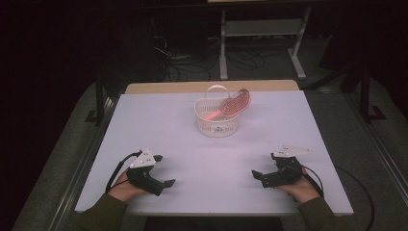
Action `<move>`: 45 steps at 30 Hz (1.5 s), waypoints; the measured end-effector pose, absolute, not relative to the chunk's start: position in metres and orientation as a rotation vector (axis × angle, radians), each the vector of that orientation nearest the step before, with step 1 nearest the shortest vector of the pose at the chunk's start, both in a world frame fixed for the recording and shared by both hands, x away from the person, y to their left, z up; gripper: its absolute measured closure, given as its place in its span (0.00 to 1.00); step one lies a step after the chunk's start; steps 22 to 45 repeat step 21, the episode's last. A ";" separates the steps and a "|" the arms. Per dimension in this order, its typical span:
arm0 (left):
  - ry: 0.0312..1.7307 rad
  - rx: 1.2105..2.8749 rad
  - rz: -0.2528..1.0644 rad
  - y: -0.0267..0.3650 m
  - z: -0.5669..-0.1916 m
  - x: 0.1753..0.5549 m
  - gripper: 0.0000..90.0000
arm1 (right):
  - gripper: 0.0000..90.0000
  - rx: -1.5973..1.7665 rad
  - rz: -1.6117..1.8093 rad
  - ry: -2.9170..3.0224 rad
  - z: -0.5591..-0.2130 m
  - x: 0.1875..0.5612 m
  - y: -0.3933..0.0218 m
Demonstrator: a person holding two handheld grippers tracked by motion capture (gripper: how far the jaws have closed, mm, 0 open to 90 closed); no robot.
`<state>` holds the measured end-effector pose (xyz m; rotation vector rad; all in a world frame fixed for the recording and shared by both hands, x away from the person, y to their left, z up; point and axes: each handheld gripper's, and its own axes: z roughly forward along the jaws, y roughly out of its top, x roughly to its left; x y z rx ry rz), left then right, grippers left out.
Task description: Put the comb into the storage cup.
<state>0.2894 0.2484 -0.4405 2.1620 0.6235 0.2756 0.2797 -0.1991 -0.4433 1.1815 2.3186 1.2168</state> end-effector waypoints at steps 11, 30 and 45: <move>0.625 2.153 0.276 0.249 -0.440 0.289 0.00 | 0.00 1.136 1.200 2.344 -0.444 0.278 -0.194; 0.629 2.159 0.278 0.249 -0.441 0.290 0.00 | 0.00 1.125 1.188 2.342 -0.444 0.279 -0.195; 0.629 2.159 0.278 0.249 -0.441 0.290 0.00 | 0.00 1.125 1.188 2.342 -0.444 0.279 -0.195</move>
